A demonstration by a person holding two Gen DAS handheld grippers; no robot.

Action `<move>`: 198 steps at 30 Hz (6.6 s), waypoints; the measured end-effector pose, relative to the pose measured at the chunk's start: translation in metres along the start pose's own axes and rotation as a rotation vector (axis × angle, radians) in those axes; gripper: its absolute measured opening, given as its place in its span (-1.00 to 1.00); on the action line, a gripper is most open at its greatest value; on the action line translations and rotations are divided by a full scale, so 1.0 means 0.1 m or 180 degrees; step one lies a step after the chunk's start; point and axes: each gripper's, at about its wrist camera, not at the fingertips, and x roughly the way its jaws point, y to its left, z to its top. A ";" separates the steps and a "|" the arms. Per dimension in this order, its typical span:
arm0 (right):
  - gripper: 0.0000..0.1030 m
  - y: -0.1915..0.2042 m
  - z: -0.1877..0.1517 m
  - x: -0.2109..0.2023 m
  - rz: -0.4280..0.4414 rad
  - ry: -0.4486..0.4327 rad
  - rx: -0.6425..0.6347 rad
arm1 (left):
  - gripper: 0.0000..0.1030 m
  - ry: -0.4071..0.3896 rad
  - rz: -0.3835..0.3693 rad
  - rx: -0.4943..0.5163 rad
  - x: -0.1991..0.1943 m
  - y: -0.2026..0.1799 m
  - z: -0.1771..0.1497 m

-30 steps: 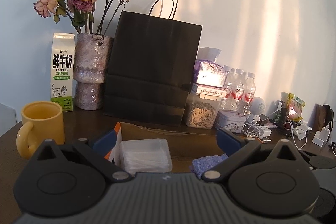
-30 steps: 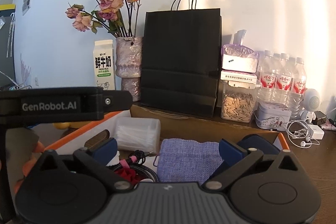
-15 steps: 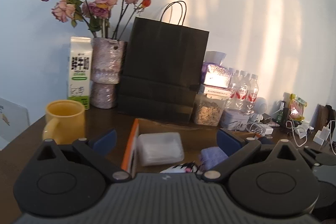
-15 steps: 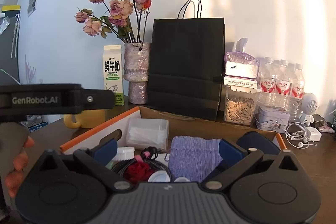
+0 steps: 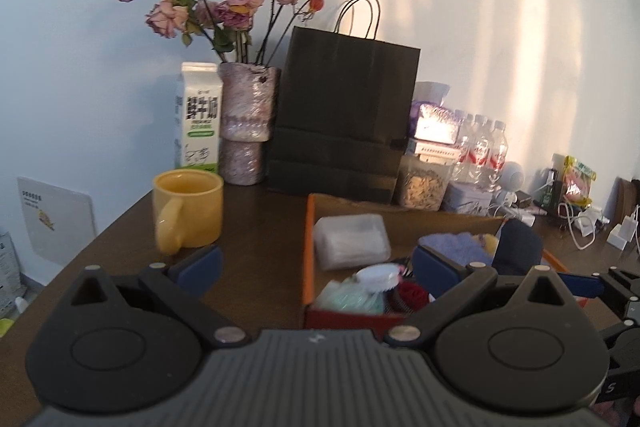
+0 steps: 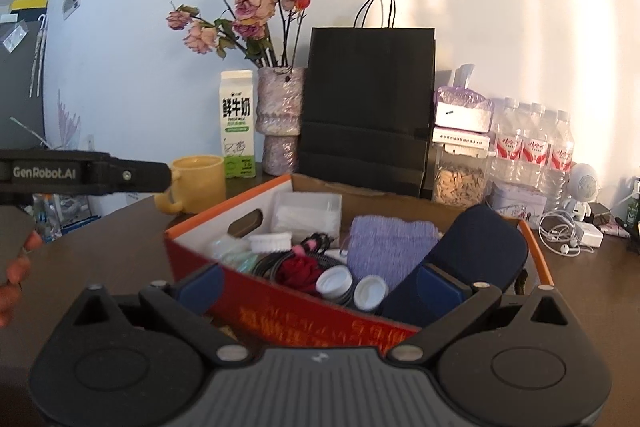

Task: Organize objects
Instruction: 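Move both grippers back toward the last items on the table, then grasp the small beige labelled block with the right gripper, then grasp the small clear plastic piece with the left gripper, then carry the block and clear piece over the box with both grippers, then open both grippers to drop the block and clear piece into the box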

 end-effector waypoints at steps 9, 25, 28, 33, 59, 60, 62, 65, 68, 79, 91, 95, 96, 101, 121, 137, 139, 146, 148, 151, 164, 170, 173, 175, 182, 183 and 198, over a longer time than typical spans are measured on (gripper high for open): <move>1.00 0.14 -0.18 -0.11 0.0125 0.0210 -0.0075 | 1.00 0.0163 0.0120 0.0014 -0.23 0.21 -0.15; 0.62 0.39 -0.32 0.27 0.0394 0.0675 -0.0379 | 1.00 0.0311 0.0232 -0.0052 -0.39 0.45 -0.30; 0.49 0.44 -0.31 0.39 0.0460 0.0735 -0.0439 | 1.00 0.0323 0.0251 -0.0073 -0.40 0.48 -0.31; 0.24 0.49 -0.32 0.55 0.0507 0.0811 -0.0544 | 1.00 0.0334 0.0263 -0.0099 -0.44 0.54 -0.32; -0.23 0.35 -0.29 0.68 0.1148 0.0802 -0.0246 | 1.00 0.0544 0.0305 -0.0167 -0.37 0.55 -0.46; -0.23 0.34 -0.30 0.67 0.1159 0.0802 -0.0243 | 1.00 0.0550 0.0307 -0.0166 -0.37 0.55 -0.46; -0.33 0.33 -0.30 0.66 0.1153 0.0801 -0.0248 | 1.00 0.0556 0.0311 -0.0166 -0.37 0.54 -0.47; -0.44 0.31 -0.30 0.66 0.1159 0.0799 -0.0224 | 1.00 0.0562 0.0313 -0.0167 -0.37 0.52 -0.48; -0.44 0.32 -0.31 0.64 0.1155 0.0792 -0.0239 | 1.00 0.0570 0.0305 -0.0157 -0.37 0.50 -0.48; -0.44 0.18 -0.36 0.24 0.0930 0.0497 -0.0159 | 1.00 0.0762 0.0182 -0.0054 -0.15 0.22 -0.57; -0.44 -0.31 -0.52 -0.20 0.0453 0.0287 0.0125 | 1.00 0.0933 0.0026 0.0170 0.34 -0.38 -0.70; -0.44 -0.40 -0.55 -0.27 0.0338 0.0230 0.0171 | 0.91 0.0883 0.0146 0.0255 0.42 -0.50 -0.70; -0.44 -0.42 -0.54 -0.28 0.0330 0.0207 0.0183 | 0.88 0.0887 0.0174 0.0271 0.45 -0.52 -0.70; -0.44 -0.39 -0.53 -0.29 0.0351 0.0161 0.0138 | 0.54 0.0970 0.0252 0.0286 0.53 -0.57 -0.74; -0.44 -0.34 -0.56 -0.30 0.0408 0.0163 0.0113 | -0.90 0.0757 0.0096 -0.0019 0.34 -0.43 -0.69; -0.44 -0.28 -0.53 -0.35 0.0382 0.0078 0.0091 | -0.90 0.0244 -0.0346 -0.0040 -0.26 -0.52 -0.33; -0.44 -0.27 -0.50 -0.37 0.0376 0.0038 0.0100 | -0.90 0.0216 -0.0370 -0.0034 -0.26 -0.54 -0.29; -0.44 -0.19 -0.25 -0.33 0.0389 -0.0133 0.0102 | -0.90 0.0042 -0.0509 0.0035 -0.23 -0.66 -0.10; -0.44 -0.16 -0.15 -0.30 0.0369 -0.0195 0.0112 | -0.90 -0.0012 -0.0547 0.0041 -0.20 -0.69 -0.04; -0.44 -0.11 -0.02 -0.23 0.0292 -0.0298 0.0132 | -0.90 -0.0082 -0.0605 0.0026 -0.11 -0.74 0.05; -0.44 -0.23 0.25 0.37 -0.0010 -0.0278 0.0240 | -0.90 -0.0116 -0.0697 -0.0113 0.54 -0.75 0.21; -0.44 -0.36 0.27 0.56 -0.0048 -0.0268 0.0304 | -0.90 -0.0030 -0.0716 -0.0083 0.84 -0.72 0.23; -0.44 -0.38 0.27 0.63 -0.0035 -0.0254 0.0284 | -0.90 -0.0023 -0.0713 -0.0045 0.92 -0.70 0.23; -0.44 -0.38 0.26 0.66 -0.0038 -0.0234 0.0258 | -0.90 0.0005 -0.0720 -0.0024 0.96 -0.69 0.22; -0.34 -0.41 0.21 0.71 -0.0048 -0.0160 0.0270 | -0.80 0.0063 -0.0630 -0.0013 1.04 -0.63 0.16; -0.22 -0.41 0.20 0.70 -0.0050 -0.0158 0.0282 | -0.47 0.0069 -0.0593 -0.0030 1.05 -0.61 0.16; 1.00 -0.42 0.16 0.68 -0.0184 -0.0209 0.0301 | 1.00 -0.0070 -0.0189 -0.0104 1.03 -0.51 0.16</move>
